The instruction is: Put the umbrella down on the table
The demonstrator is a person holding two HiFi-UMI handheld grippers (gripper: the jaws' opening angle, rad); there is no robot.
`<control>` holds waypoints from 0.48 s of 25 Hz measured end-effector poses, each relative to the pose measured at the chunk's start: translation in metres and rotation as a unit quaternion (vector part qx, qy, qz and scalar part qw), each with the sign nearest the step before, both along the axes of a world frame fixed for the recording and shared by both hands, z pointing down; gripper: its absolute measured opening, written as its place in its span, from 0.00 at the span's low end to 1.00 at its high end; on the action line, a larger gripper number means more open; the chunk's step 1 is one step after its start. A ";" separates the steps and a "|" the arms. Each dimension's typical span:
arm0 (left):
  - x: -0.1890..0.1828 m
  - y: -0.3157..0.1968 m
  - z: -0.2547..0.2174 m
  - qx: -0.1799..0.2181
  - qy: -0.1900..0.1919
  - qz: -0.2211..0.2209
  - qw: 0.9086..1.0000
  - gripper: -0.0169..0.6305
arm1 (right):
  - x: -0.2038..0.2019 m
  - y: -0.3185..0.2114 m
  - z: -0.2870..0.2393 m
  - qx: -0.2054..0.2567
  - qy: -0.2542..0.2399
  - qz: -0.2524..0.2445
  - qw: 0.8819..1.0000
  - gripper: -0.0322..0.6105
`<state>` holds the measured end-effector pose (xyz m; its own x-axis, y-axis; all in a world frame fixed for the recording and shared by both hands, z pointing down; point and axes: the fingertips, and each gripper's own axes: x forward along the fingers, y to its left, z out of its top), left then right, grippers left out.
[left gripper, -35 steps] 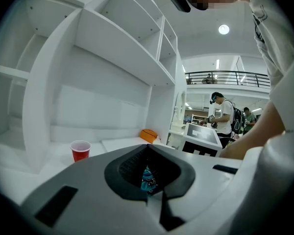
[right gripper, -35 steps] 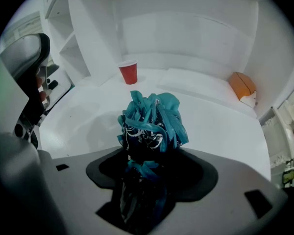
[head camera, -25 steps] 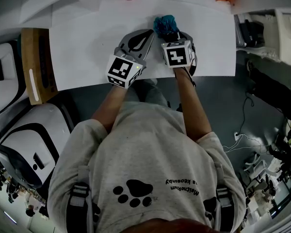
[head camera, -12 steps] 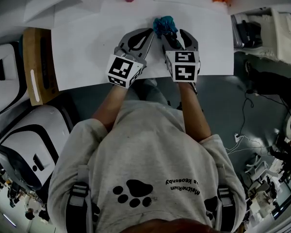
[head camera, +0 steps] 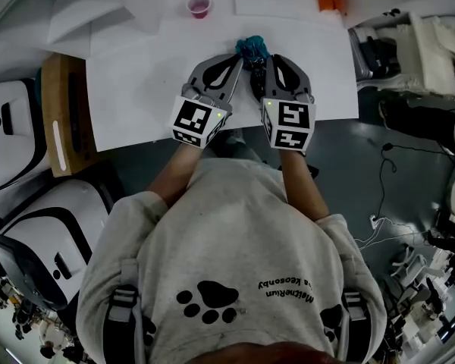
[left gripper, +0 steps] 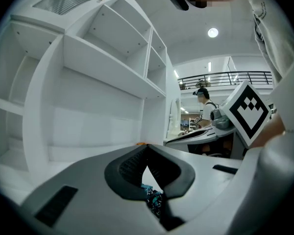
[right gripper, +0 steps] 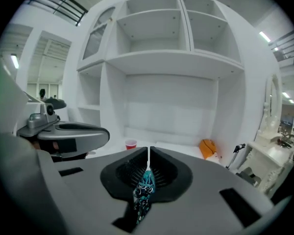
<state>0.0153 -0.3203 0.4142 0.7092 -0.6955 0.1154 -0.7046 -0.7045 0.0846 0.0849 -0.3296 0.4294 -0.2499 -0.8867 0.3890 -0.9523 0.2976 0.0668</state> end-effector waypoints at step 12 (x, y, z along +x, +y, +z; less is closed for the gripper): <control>-0.007 0.025 -0.057 0.037 0.001 -0.019 0.999 0.04 | 0.000 0.041 -0.076 0.099 -0.024 0.008 0.995 0.10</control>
<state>0.0086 -0.2958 0.3576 0.6825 -0.7283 0.0615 -0.7308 -0.6817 0.0358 0.0848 -0.2881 0.3532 -0.2500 -0.9487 0.1937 -0.9601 0.2687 0.0768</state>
